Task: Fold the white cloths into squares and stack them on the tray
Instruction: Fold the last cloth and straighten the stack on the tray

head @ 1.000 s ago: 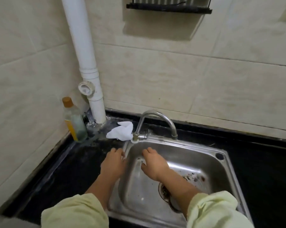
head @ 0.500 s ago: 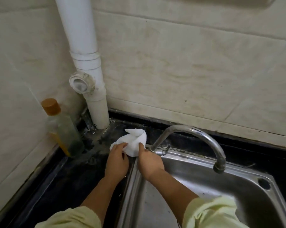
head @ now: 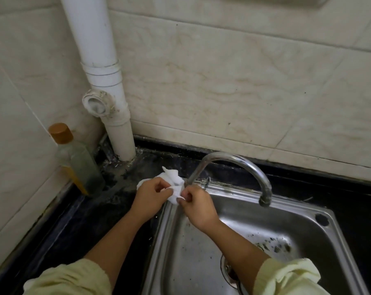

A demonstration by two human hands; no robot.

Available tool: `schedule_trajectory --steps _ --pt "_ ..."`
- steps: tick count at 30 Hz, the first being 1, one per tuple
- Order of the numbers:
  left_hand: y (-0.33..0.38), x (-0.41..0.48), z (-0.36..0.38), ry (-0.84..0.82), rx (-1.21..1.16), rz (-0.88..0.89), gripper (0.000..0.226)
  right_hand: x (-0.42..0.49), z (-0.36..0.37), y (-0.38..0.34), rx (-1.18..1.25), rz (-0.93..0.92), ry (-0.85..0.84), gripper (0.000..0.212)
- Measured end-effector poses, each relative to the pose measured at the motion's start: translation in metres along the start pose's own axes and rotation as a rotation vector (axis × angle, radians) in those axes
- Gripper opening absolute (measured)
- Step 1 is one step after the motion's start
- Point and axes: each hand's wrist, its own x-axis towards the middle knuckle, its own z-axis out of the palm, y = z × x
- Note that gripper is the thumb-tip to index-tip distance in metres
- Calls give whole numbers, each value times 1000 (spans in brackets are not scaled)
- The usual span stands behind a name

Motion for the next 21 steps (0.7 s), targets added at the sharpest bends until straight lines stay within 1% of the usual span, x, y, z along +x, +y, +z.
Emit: schedule_trajectory --steps 1,5,7,10,13,17,19,21 --pt "9 -5 -2 -40 -5 11 15 -9 -6 0 62 13 5 30" --pt "50 -37 -7 -257 43 53 10 -57 -38 2 347 82 36 23" --pt "78 -64 -4 -367 94 82 10 -92 -64 7 426 82 68 24" --pt "111 -94 8 -490 126 119 16 -136 -95 21 499 79 87 24" --pt "141 -132 38 -625 141 155 15 -191 -129 40 557 103 67 30" --pt "183 -195 103 -814 168 213 9 -281 -179 75 682 138 37 27" --pt "204 -223 135 -877 169 239 7 -323 -203 93 697 173 86 28" --pt "227 -252 170 -934 198 294 7 -368 -227 113 707 193 176 23"
